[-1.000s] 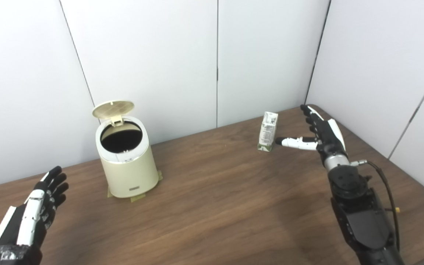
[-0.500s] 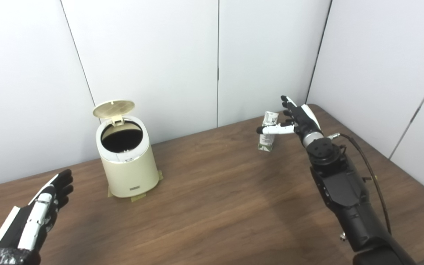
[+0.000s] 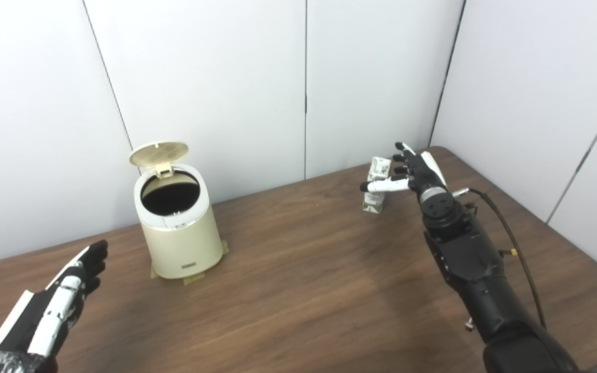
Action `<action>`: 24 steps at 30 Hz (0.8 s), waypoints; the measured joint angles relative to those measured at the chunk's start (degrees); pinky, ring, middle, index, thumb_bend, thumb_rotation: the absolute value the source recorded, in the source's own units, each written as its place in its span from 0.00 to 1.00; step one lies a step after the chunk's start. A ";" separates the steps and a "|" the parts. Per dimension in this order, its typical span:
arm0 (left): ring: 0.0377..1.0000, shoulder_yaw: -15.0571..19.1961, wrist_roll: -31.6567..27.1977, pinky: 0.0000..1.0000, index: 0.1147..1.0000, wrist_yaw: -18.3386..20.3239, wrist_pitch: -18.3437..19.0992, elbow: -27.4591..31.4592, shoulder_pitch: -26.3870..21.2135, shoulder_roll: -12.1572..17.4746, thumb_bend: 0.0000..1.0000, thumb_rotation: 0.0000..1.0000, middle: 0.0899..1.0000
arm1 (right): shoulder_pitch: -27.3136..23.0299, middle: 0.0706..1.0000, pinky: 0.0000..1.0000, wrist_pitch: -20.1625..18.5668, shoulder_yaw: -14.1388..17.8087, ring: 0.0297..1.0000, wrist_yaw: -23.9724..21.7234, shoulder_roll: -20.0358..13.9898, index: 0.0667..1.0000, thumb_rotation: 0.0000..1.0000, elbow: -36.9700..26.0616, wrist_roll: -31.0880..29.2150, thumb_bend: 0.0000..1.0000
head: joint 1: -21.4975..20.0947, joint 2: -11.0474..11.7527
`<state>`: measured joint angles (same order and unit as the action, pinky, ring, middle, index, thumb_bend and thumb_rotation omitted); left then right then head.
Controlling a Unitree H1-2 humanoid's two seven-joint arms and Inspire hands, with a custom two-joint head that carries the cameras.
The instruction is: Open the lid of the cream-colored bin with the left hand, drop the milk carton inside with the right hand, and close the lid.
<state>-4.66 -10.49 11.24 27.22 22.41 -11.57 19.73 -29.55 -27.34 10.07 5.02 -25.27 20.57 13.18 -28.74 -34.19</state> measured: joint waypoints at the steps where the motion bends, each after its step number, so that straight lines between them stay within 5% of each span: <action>1: 0.98 -0.12 -0.27 1.00 0.93 -0.28 0.00 0.01 0.00 0.09 0.11 1.00 0.96 | -0.05 0.88 0.74 0.00 -0.04 0.82 0.21 0.02 0.91 0.17 0.05 0.01 0.92 | 0.09 0.00; 4: 0.98 -0.75 -0.93 1.00 0.93 -1.00 0.00 0.03 -0.01 0.52 0.11 1.00 0.96 | -0.06 0.86 0.74 0.00 -0.30 0.81 0.93 0.24 0.88 0.16 0.05 0.61 0.90 | 0.18 0.00; 10: 0.99 -2.52 -2.24 1.00 0.94 -2.54 0.00 0.99 -0.01 2.09 0.08 1.00 0.97 | -0.01 0.82 0.95 0.01 -0.39 0.84 1.79 0.86 0.83 0.13 0.12 0.92 0.86 | 0.70 -0.17; 18: 1.00 -4.09 -3.62 1.00 0.95 -4.40 0.00 1.53 -0.24 3.62 0.09 1.00 0.97 | 0.11 0.72 0.80 0.37 -1.06 0.75 2.06 0.86 0.72 0.17 2.96 0.95 0.83 | 1.67 -0.09; 21: 1.00 -5.07 -3.80 1.00 0.95 -4.75 0.00 1.54 -0.29 4.04 0.08 1.00 0.97 | 0.26 0.70 0.66 1.03 -0.88 0.70 2.85 0.87 0.68 0.14 4.20 0.71 0.80 | 2.28 0.09; 24: 0.99 -5.36 -3.80 1.00 0.95 -4.89 0.00 1.53 -0.51 4.14 0.09 1.00 0.97 | 0.25 0.69 0.65 1.99 -0.62 0.68 3.97 0.86 0.67 0.14 4.33 0.60 0.78 | 2.46 0.09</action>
<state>-10.02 -14.29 6.35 27.22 23.95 -12.08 23.88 -29.30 -25.36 9.45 8.99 -24.41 24.90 13.78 -26.28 -34.10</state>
